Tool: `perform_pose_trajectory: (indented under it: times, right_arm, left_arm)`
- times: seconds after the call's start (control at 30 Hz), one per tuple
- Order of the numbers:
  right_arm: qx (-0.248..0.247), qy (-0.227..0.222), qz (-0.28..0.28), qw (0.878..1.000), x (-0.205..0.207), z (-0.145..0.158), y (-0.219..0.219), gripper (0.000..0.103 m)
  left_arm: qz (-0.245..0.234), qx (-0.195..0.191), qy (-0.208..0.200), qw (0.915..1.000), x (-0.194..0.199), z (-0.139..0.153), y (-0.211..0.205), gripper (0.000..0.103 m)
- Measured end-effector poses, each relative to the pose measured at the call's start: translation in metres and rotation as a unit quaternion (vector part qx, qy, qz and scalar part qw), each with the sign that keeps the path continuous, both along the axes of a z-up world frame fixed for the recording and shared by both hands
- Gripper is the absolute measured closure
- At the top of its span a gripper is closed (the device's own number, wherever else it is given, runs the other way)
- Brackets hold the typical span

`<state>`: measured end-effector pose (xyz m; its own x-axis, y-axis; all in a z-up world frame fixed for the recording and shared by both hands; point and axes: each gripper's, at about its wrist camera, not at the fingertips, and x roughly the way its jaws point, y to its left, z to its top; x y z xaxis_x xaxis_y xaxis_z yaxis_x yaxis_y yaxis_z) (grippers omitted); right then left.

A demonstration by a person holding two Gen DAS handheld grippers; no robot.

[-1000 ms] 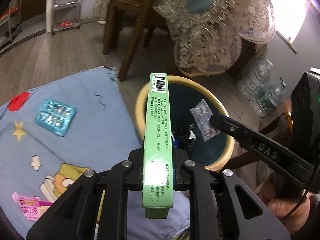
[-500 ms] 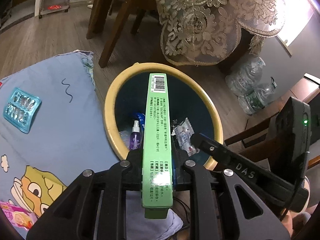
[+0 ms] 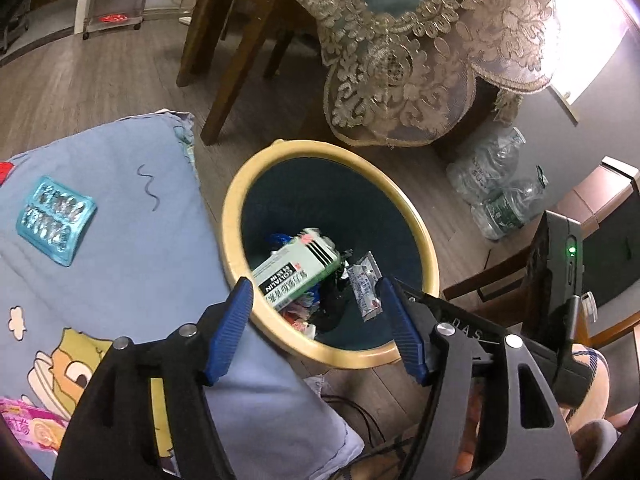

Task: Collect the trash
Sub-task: 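Open both tools to drop the box and foil strip into the bin, then grasp the pink snack wrapper with the left tool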

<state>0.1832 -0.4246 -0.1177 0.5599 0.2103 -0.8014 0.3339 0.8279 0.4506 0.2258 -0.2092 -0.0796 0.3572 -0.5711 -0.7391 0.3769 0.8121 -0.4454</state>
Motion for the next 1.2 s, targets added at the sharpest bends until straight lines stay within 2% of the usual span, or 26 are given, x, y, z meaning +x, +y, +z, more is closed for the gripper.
perform_pose_trajectory:
  times: [0.13, 0.2, 0.27, 0.47, 0.57, 0.67, 0.93, 1.2]
  right_arm:
    - [0.005, 0.007, -0.006, 1.000, 0.001, -0.003, -0.001, 0.097]
    - [0.005, 0.008, -0.008, 1.000, 0.002, -0.004, -0.001, 0.094]
    - [0.007, 0.004, -0.005, 1.000, 0.003, -0.002, 0.002, 0.083]
    - [-0.006, -0.020, 0.021, 1.000, 0.006, 0.007, 0.020, 0.058]
    - [-0.010, -0.034, 0.038, 0.999, 0.008, 0.011, 0.033, 0.048]
    - [-0.011, -0.041, 0.053, 0.998, 0.010, 0.012, 0.045, 0.043]
    - [0.013, -0.044, 0.074, 0.996, 0.016, 0.008, 0.065, 0.040]
    - [0.026, -0.047, 0.094, 0.994, 0.017, 0.007, 0.079, 0.040]
  left_arm:
    - [0.019, 0.001, -0.007, 0.9998, -0.003, 0.005, 0.019, 0.030]
    - [0.029, 0.003, -0.009, 0.9995, -0.005, 0.008, 0.028, 0.026]
    - [0.040, 0.008, -0.012, 0.9991, -0.007, 0.010, 0.039, 0.024]
    - [0.085, 0.042, -0.009, 0.9954, -0.014, 0.007, 0.076, 0.019]
    - [0.109, 0.057, -0.001, 0.9924, -0.019, 0.003, 0.097, 0.019]
    - [0.132, 0.074, 0.005, 0.9885, -0.026, -0.002, 0.119, 0.018]
    - [0.209, 0.104, 0.025, 0.9720, -0.059, -0.008, 0.179, 0.018]
    - [0.285, 0.095, 0.051, 0.9523, -0.086, -0.012, 0.219, 0.018]
